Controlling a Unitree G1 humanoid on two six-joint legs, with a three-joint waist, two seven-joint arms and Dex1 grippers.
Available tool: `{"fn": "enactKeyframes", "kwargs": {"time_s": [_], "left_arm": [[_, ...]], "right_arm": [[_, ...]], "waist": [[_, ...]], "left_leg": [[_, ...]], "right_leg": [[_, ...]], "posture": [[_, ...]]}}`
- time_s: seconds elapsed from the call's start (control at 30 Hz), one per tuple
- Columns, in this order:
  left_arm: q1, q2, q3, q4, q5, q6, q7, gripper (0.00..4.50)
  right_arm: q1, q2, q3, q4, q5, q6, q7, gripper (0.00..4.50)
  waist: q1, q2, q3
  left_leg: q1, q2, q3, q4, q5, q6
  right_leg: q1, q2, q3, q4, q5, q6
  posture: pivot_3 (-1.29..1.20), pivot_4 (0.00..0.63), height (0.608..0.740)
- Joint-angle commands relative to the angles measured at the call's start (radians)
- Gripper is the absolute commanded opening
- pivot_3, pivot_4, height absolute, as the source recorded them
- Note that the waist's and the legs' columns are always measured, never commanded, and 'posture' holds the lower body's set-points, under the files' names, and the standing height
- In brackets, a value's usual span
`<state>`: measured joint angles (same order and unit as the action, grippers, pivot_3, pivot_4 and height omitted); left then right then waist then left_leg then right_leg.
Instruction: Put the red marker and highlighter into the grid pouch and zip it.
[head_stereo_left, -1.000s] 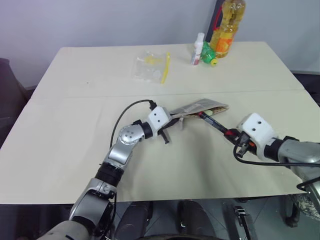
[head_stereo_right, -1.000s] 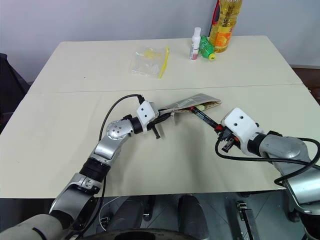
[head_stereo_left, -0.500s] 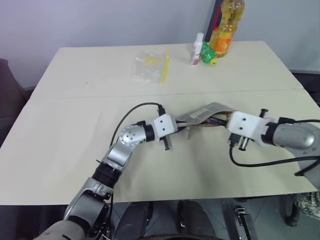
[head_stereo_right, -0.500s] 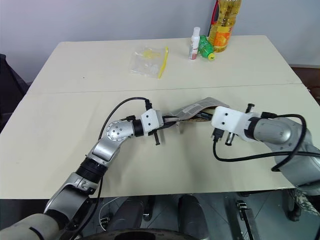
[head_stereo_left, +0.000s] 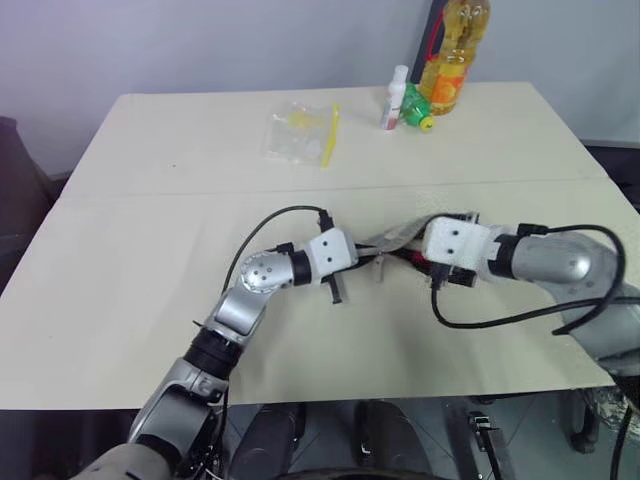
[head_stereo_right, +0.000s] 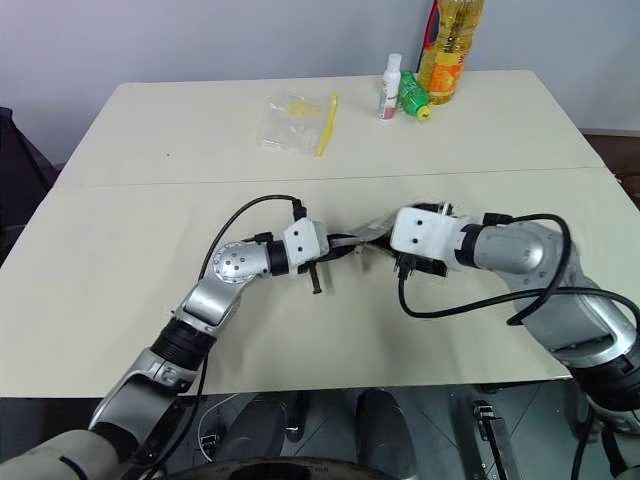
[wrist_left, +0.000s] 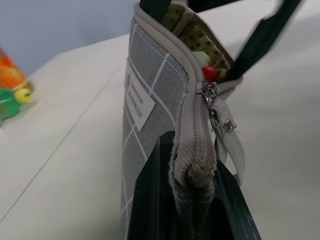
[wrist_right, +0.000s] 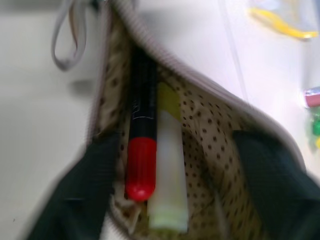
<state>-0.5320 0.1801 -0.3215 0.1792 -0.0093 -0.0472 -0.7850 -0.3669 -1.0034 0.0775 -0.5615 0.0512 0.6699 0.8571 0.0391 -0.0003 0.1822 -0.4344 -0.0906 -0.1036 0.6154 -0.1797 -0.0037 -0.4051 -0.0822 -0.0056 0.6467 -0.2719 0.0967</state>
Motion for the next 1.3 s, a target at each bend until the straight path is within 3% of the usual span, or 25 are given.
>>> {"fn": "enactKeyframes", "kwargs": {"time_s": [0.03, 0.13, 0.23, 0.4, 0.53, 0.7, 0.93, 0.97, 1.13, 1.3], "left_arm": [[-0.024, -0.036, 0.078, 0.000, -0.053, 0.093, 0.075, 0.00], [-0.041, -0.079, 0.132, 0.008, -0.119, 0.182, 0.110, 0.00], [-0.063, -0.106, 0.164, 0.009, -0.162, 0.246, 0.125, 0.00], [-0.089, -0.113, 0.168, 0.014, -0.174, 0.281, 0.131, 0.00], [-0.089, -0.115, 0.159, -0.005, -0.180, 0.302, 0.127, 0.00], [-0.077, -0.122, 0.155, -0.036, -0.189, 0.331, 0.139, 0.00], [-0.072, -0.117, 0.155, -0.047, -0.182, 0.329, 0.155, 0.00], [-0.070, -0.113, 0.155, -0.045, -0.179, 0.325, 0.156, 0.00], [-0.069, -0.083, 0.157, -0.028, -0.166, 0.298, 0.154, 0.00], [-0.061, -0.035, 0.164, -0.012, -0.154, 0.270, 0.144, 0.00]], "right_arm": [[0.004, 0.042, -0.211, -0.082, 0.165, 0.105, 0.029, 3.81], [0.001, 0.087, -0.326, -0.110, 0.284, 0.204, 0.027, 3.81], [0.026, 0.147, -0.354, -0.154, 0.379, 0.292, -0.004, 3.81], [0.029, 0.320, -0.193, -0.131, 0.331, 0.343, -0.209, 3.81], [-0.035, 0.506, -0.072, 0.004, 0.253, 0.312, -0.389, 3.81], [-0.083, 0.639, -0.009, 0.105, 0.224, 0.293, -0.477, 3.81], [-0.086, 0.638, -0.022, 0.117, 0.230, 0.300, -0.490, 0.37], [-0.083, 0.616, -0.031, 0.112, 0.228, 0.302, -0.484, 0.10], [-0.064, 0.490, -0.075, 0.092, 0.216, 0.295, -0.452, 0.10], [-0.060, 0.311, -0.211, 0.132, 0.193, 0.267, -0.427, 0.10]], "waist": [[0.000, 0.000, 0.000], [0.000, 0.000, 0.000], [-0.001, 0.000, 0.000], [-0.003, 0.000, -0.001], [-0.002, -0.001, -0.001], [-0.002, 0.000, -0.001], [-0.003, 0.000, -0.001], [-0.003, 0.000, -0.001], [-0.003, 0.000, -0.001], [-0.003, 0.000, -0.001]], "left_leg": [[0.000, 0.000, 0.000, 0.000, 0.000, 0.000], [0.000, 0.000, 0.000, 0.001, 0.000, 0.000], [0.000, 0.000, 0.000, 0.001, 0.000, 0.000], [0.001, 0.000, 0.000, 0.000, 0.000, 0.000], [0.001, 0.000, 0.000, 0.001, 0.000, 0.000], [0.001, 0.000, 0.000, 0.000, 0.001, -0.001], [0.001, -0.001, 0.000, 0.000, 0.001, -0.001], [0.001, -0.001, -0.001, 0.000, 0.001, -0.001], [0.001, -0.001, 0.000, 0.000, 0.001, 0.000], [0.001, -0.001, 0.000, 0.000, 0.000, 0.000]], "right_leg": [[0.000, 0.000, 0.000, 0.000, 0.000, 0.000], [0.000, 0.000, 0.000, 0.001, 0.000, 0.000], [0.001, 0.000, 0.000, 0.001, 0.000, 0.000], [0.000, 0.000, 0.000, 0.002, 0.000, 0.000], [0.000, 0.000, 0.000, 0.002, 0.000, 0.000], [-0.001, 0.001, 0.000, 0.002, 0.001, 0.000], [-0.001, 0.001, 0.000, 0.002, 0.001, 0.000], [-0.001, 0.001, 0.000, 0.003, 0.001, 0.000], [-0.001, 0.001, 0.000, 0.002, 0.001, 0.000], [-0.001, 0.001, 0.000, 0.002, 0.001, 0.000]], "posture": [[0.00, 0.150, 0.740], [0.00, 0.150, 0.740], [0.00, 0.150, 0.740], [0.00, 0.150, 0.740], [0.00, 0.150, 0.740], [0.00, 0.150, 0.740], [0.00, 0.150, 0.740], [0.00, 0.150, 0.740], [0.00, 0.150, 0.740], [0.00, 0.150, 0.740]]}}
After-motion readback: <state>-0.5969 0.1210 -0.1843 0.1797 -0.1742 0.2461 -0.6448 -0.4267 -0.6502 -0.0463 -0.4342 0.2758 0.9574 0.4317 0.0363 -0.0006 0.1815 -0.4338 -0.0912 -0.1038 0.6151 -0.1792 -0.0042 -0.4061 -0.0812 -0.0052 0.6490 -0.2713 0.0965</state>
